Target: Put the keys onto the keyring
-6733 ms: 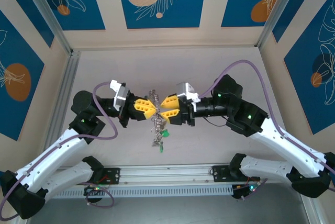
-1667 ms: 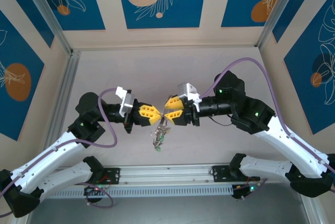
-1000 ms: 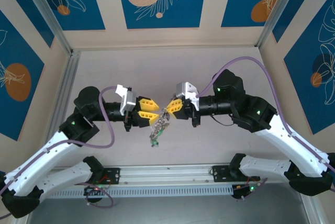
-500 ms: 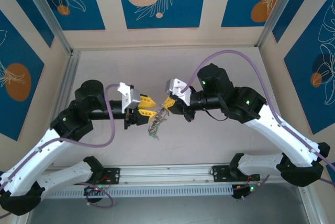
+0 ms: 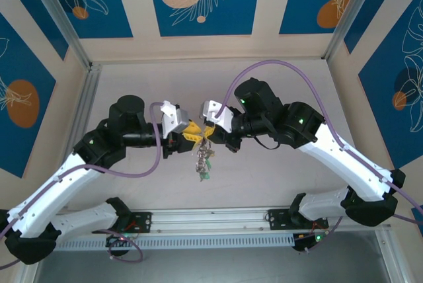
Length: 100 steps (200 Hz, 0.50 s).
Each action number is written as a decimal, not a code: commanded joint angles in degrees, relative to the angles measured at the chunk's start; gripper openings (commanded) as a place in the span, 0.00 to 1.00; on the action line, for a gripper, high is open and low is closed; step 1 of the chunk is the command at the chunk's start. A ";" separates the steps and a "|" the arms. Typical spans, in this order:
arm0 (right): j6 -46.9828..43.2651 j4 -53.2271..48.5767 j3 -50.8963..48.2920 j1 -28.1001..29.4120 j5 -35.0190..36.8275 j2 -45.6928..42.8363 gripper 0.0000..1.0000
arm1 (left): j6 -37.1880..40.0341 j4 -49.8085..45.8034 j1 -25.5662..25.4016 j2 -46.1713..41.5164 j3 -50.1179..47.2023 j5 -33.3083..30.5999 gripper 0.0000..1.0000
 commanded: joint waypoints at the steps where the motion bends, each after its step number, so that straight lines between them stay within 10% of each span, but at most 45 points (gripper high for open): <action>1: -1.27 1.31 2.89 0.63 -3.24 -0.41 0.00 | 1.97 -0.93 -0.42 0.87 0.64 -1.00 0.26; 56: -1.46 1.97 2.37 0.65 -7.30 -1.99 0.00 | 1.88 0.35 -0.42 -0.14 -1.09 -1.20 0.25; 100: -0.66 3.59 1.29 0.56 -10.48 -3.52 0.00 | 1.04 2.80 -0.43 -0.71 -2.12 1.27 0.00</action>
